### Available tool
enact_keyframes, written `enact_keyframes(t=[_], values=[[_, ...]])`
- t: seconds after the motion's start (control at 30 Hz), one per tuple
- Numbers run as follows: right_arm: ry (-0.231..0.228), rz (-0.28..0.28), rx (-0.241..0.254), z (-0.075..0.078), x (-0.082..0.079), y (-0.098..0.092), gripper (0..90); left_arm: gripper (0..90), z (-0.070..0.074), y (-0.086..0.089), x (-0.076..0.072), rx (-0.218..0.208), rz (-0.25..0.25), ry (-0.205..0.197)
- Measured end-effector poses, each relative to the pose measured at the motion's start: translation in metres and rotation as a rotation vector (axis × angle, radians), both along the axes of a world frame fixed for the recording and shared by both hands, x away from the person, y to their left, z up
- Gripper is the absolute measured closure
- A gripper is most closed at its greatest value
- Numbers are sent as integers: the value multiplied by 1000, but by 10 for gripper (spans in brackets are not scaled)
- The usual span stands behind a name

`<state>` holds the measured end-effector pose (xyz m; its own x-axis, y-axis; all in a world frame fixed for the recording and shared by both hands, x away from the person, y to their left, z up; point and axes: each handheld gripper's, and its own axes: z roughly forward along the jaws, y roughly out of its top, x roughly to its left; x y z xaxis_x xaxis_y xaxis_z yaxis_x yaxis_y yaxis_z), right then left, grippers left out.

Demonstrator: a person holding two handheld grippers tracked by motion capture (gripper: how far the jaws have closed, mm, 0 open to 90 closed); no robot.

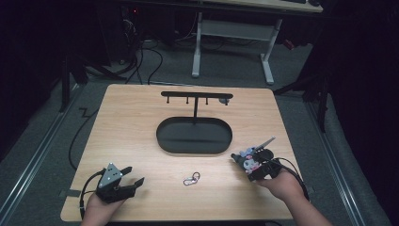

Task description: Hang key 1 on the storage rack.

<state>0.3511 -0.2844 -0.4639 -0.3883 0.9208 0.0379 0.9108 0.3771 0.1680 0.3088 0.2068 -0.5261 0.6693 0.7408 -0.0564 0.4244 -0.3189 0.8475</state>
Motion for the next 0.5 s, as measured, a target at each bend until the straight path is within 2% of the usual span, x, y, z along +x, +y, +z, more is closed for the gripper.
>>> enact_keyframes(t=[0.27, 0.5], values=[[-8, 35, 6, 16, -2, 5, 497, 340, 0, 0, 0, 2, -3, 0], [-12, 58, 31, 29, -1, 14, 497, 340, -1, 0, 0, 2, -4, 2]])
